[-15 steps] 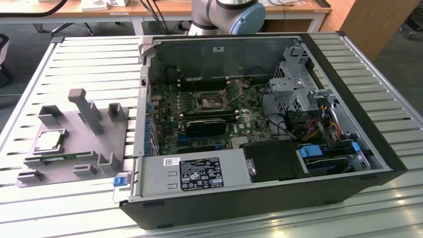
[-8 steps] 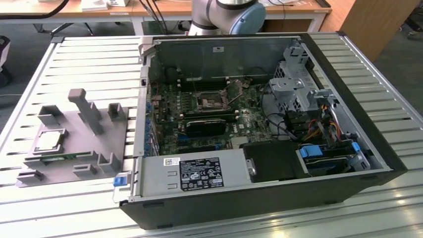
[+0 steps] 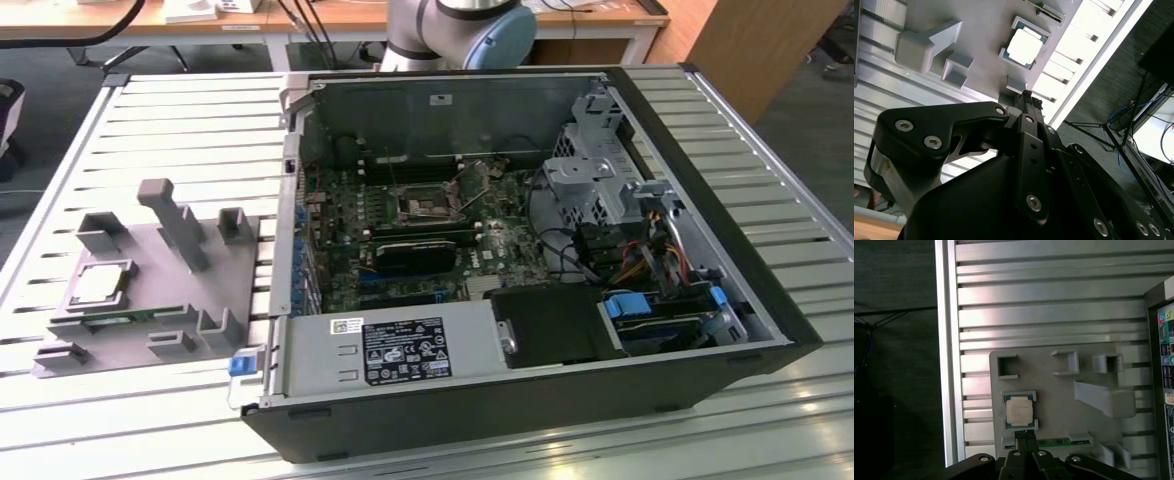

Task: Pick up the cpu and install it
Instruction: 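Pick up the cpu and move it towards the insertion slot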

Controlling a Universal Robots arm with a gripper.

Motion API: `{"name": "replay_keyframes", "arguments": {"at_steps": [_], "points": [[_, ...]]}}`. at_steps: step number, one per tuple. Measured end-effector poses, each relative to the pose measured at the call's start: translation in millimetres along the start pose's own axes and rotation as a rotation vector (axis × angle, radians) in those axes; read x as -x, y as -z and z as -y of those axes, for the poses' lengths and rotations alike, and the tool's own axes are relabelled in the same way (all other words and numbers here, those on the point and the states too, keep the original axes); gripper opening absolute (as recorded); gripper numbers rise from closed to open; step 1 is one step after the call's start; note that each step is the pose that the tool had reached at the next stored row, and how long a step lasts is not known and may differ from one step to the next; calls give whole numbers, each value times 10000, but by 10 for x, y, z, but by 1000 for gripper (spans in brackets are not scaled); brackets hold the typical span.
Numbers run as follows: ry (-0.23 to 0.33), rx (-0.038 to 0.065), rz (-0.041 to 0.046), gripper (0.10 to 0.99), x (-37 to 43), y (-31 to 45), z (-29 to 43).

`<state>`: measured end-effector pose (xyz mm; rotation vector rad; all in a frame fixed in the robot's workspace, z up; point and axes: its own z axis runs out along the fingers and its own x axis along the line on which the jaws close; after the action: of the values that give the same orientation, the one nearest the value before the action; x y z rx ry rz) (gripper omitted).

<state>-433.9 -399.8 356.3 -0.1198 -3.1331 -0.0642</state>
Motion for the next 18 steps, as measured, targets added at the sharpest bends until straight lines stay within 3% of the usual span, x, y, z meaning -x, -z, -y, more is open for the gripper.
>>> {"name": "replay_keyframes", "arguments": {"at_steps": [18], "points": [[3, 1, 1, 106, -16, -127, 27]]}}
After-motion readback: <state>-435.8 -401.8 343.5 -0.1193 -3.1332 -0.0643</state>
